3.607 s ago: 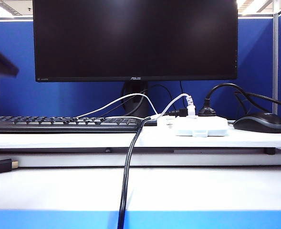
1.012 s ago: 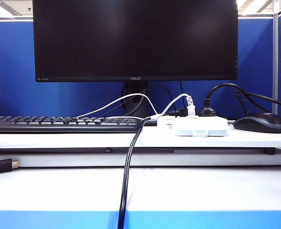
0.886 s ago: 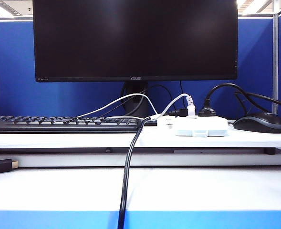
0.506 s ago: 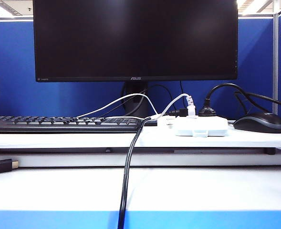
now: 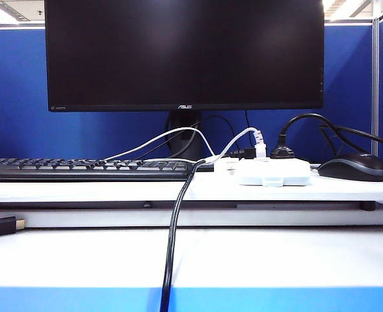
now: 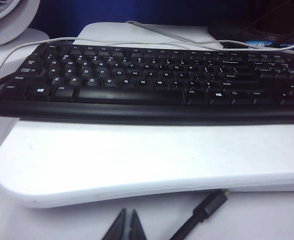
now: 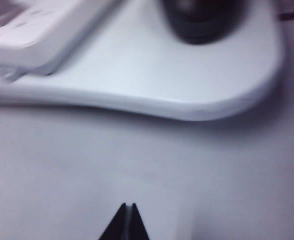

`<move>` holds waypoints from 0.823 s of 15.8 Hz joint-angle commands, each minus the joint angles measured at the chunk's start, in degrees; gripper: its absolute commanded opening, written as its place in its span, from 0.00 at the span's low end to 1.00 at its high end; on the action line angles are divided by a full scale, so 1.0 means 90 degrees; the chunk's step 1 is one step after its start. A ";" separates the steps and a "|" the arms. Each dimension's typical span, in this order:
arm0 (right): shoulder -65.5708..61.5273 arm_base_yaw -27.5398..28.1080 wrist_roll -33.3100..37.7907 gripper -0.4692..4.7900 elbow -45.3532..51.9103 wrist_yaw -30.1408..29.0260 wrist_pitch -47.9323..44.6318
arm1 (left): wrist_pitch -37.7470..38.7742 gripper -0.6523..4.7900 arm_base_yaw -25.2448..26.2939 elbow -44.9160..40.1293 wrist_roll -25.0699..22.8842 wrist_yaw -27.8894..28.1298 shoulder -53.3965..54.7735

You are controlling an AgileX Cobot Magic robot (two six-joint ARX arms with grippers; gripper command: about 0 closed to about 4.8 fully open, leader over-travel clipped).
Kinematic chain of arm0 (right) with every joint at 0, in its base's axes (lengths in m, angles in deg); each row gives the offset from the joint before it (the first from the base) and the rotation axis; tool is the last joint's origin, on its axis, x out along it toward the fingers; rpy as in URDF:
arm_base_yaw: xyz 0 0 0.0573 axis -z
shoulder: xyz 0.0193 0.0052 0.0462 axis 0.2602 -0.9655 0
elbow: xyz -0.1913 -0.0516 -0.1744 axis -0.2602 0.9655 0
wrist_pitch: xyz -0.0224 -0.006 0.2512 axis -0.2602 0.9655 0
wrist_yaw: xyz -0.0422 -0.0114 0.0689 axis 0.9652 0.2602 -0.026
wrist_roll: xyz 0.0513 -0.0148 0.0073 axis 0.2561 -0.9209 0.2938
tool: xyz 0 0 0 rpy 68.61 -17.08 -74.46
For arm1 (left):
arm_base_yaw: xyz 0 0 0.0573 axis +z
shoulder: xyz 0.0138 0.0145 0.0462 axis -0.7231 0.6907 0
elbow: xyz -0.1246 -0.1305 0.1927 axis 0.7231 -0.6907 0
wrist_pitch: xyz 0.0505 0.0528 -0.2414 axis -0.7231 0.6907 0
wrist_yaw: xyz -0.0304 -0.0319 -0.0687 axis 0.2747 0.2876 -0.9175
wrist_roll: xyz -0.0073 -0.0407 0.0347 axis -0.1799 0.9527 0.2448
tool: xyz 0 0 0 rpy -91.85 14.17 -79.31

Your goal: Unplug the white charger from the socket, then place it next to the socket.

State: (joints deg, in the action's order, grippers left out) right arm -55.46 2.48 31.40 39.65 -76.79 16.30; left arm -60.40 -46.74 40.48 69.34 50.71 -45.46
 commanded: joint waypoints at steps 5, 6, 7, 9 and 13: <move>0.0750 0.0901 0.0192 0.08 0.0027 0.0051 -0.0209 | 0.0063 0.12 -0.0012 -0.0007 0.0022 -0.0002 -0.0005; 0.0884 0.0906 0.0192 0.08 0.0027 0.0007 -0.0197 | 0.0063 0.12 -0.0012 -0.0007 0.0022 -0.0002 -0.0005; 0.0984 0.0906 0.0192 0.08 0.0027 -0.0015 -0.0187 | 0.0063 0.12 -0.0012 -0.0007 0.0022 0.0000 -0.0005; 0.1239 0.0908 0.0192 0.08 0.0027 -0.0012 -0.0158 | 0.0063 0.12 -0.0012 -0.0007 0.0022 0.0000 -0.0005; 0.1564 0.1003 0.0192 0.08 0.0027 -0.0012 -0.0063 | 0.0061 0.12 -0.0012 -0.0007 0.0022 0.0000 -0.0007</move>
State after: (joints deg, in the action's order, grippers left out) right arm -41.50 11.25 32.89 39.65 -76.83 16.03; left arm -60.40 -46.74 40.48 69.34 50.71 -45.48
